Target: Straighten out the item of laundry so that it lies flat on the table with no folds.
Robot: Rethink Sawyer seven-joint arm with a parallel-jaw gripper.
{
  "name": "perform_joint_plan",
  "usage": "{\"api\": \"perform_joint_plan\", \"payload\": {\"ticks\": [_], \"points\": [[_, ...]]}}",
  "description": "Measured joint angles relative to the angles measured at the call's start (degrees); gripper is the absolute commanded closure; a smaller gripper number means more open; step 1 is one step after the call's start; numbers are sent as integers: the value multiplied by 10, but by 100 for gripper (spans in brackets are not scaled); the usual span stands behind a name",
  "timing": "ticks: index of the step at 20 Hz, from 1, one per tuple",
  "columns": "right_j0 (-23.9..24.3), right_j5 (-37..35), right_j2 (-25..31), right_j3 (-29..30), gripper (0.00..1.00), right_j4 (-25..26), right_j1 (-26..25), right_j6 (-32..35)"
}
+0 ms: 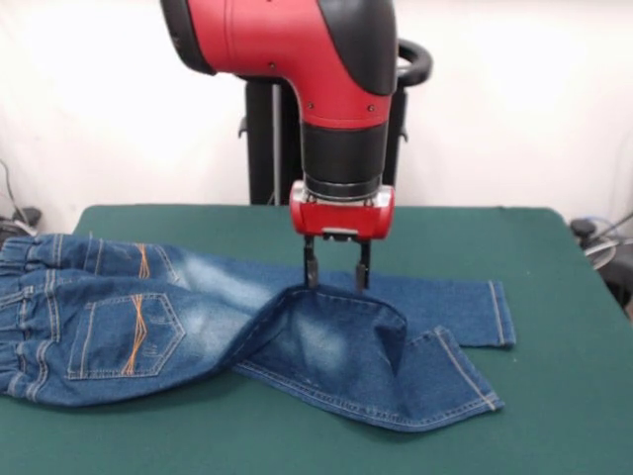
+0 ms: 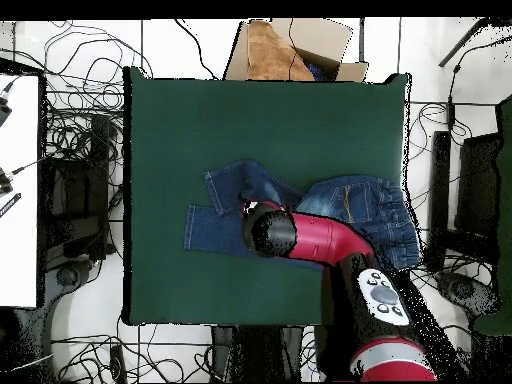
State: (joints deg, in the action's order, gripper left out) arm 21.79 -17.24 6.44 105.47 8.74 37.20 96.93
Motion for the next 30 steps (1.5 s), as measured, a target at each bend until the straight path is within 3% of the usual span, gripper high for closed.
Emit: {"api": "perform_joint_plan", "payload": {"ticks": [11,24,30], "points": [[-24,-72,-32,0,0,4,0,0],[-12,-85,-32,-11,0,85,-1,0],[-18,-128,-31,-39,0,134,-1,-3]]}}
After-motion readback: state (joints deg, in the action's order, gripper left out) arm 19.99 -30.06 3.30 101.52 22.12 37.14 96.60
